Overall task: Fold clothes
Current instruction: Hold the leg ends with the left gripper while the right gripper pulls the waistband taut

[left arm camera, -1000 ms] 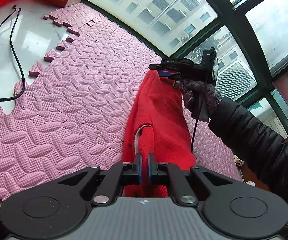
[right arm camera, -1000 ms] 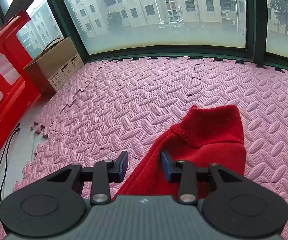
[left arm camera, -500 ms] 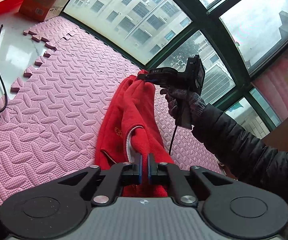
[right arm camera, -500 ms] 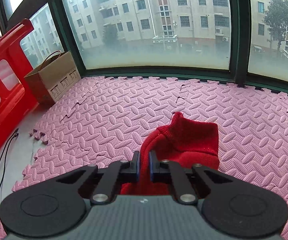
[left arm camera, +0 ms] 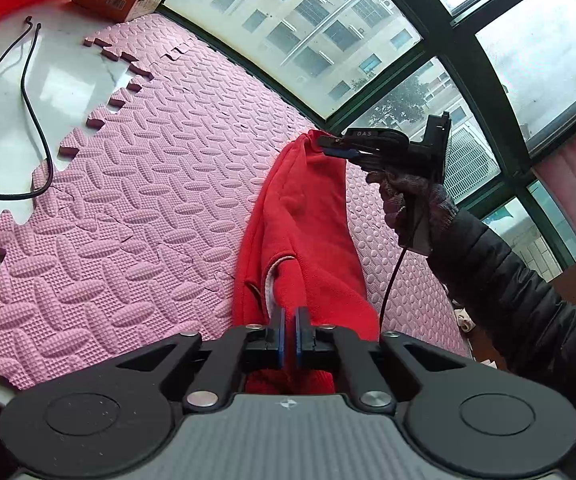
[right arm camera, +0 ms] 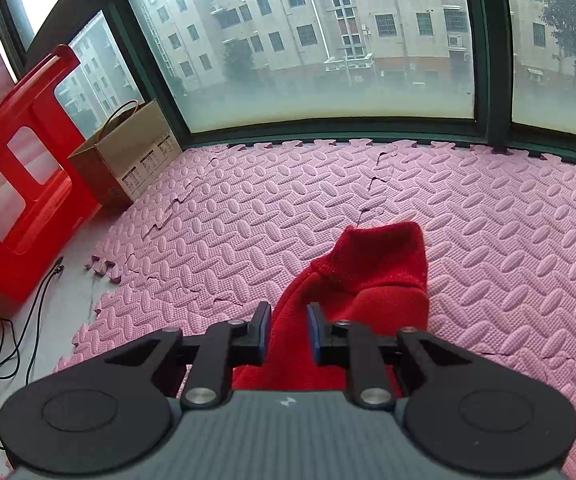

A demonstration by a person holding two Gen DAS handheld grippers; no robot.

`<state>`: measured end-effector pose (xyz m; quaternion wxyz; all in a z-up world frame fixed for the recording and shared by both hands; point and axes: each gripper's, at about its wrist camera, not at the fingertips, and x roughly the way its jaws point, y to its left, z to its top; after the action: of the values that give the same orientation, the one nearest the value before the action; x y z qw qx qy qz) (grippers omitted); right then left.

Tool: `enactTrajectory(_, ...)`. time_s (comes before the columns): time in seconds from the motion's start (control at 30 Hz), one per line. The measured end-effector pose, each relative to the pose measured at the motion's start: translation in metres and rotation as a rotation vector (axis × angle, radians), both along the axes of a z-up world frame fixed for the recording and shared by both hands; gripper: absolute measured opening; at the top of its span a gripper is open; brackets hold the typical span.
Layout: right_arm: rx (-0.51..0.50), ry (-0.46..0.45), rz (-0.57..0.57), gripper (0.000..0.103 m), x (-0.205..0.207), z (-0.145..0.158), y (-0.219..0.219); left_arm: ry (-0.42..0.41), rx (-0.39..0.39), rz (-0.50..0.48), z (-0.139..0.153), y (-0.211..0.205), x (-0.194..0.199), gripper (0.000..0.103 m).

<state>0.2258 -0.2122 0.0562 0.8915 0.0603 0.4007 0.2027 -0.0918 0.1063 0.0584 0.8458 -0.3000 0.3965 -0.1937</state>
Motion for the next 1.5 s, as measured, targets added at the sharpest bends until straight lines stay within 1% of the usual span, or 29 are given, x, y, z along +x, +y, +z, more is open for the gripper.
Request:
enactTrajectory(0.1,-0.043,-0.015,-0.028,0.019,-0.002,0.01,-0.028,-0.024,0.012,0.008,0.007,0.006,-0.002,0.006)
enactTrajectory(0.2,-0.09,-0.008,-0.028,0.019,-0.002,0.006,-0.039,-0.055,0.037,0.027,0.02,0.01,0.002,0.006)
enactTrajectory(0.27,-0.096,-0.009,-0.028,0.019,-0.001,0.002,-0.041,-0.071,0.054,0.032,0.028,0.009,0.009,0.006)
enactTrajectory(0.43,-0.098,-0.013,-0.031,0.018,0.005,-0.01,-0.042,-0.079,0.084,-0.032,0.04,-0.023,0.041,0.007)
enactTrajectory(0.57,-0.099,-0.016,-0.034,0.018,0.009,-0.019,-0.044,-0.076,0.142,-0.11,0.042,-0.059,0.069,0.007)
enactTrajectory(0.73,-0.097,-0.004,-0.03,0.019,0.016,-0.033,-0.048,0.006,0.239,-0.175,0.022,-0.088,0.103,0.007)
enactTrajectory(0.87,-0.073,0.006,-0.02,0.019,0.018,-0.037,-0.055,0.092,0.326,-0.186,0.003,-0.091,0.121,0.007)
enactTrajectory(0.9,-0.051,0.0,-0.019,0.019,0.016,-0.033,-0.06,0.101,0.336,-0.185,0.001,-0.091,0.122,0.007)
enactTrajectory(1.0,-0.032,-0.05,0.013,0.019,0.008,-0.017,-0.064,0.116,0.354,-0.172,-0.001,-0.088,0.124,0.007)
enactTrajectory(1.07,-0.013,-0.066,0.05,0.019,0.004,-0.011,-0.062,0.119,0.359,-0.163,0.0,-0.089,0.125,0.007)
enactTrajectory(1.17,-0.021,-0.075,0.095,0.019,0.006,-0.013,-0.05,0.12,0.364,-0.157,0.0,-0.094,0.127,0.007)
enactTrajectory(1.33,-0.12,-0.065,0.122,0.018,0.018,-0.03,-0.027,0.144,0.38,-0.14,-0.005,-0.092,0.133,0.007)
enactTrajectory(1.4,-0.141,-0.061,0.159,0.017,0.014,-0.03,-0.018,0.151,0.378,-0.13,-0.007,-0.088,0.134,0.007)
enactTrajectory(1.5,-0.165,-0.053,0.225,0.019,0.006,-0.028,-0.005,0.149,0.368,-0.123,-0.007,-0.084,0.135,0.007)
